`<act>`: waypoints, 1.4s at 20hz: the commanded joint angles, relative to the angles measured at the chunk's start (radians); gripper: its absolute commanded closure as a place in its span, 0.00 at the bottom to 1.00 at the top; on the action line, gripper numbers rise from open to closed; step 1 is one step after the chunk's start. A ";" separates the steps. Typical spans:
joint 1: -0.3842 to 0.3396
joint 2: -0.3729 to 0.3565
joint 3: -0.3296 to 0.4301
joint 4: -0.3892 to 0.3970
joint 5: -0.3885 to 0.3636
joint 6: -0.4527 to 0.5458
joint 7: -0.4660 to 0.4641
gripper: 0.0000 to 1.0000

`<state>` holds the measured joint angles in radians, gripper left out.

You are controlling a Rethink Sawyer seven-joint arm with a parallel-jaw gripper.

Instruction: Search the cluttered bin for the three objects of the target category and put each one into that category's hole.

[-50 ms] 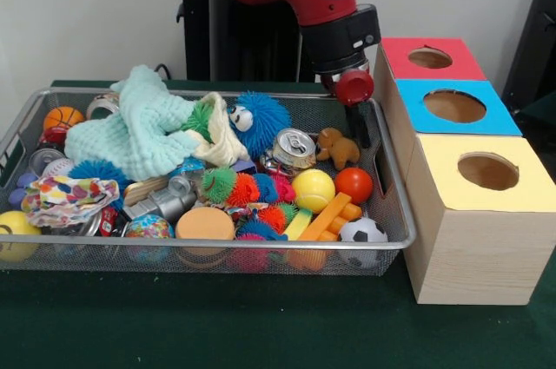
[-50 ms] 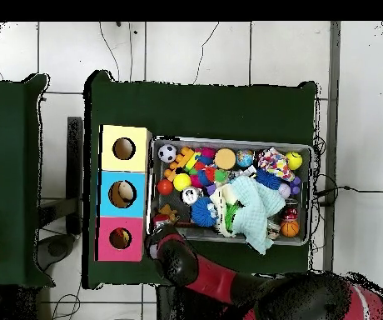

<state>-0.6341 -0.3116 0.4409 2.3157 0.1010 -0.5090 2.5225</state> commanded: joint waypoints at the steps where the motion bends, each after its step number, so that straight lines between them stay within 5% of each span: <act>1: 0.133 0.016 -0.169 -0.173 0.141 -0.057 0.121 0.00; 5: 0.171 0.006 -0.193 -0.176 0.181 -0.016 0.131 0.00; 17: 0.150 -0.012 -0.206 -0.182 0.146 0.031 0.129 0.00; 28: 0.026 -0.021 -0.098 -0.180 0.007 0.057 0.134 0.00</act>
<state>-0.5522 -0.3850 0.3019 2.2965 0.1145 -0.5180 2.5222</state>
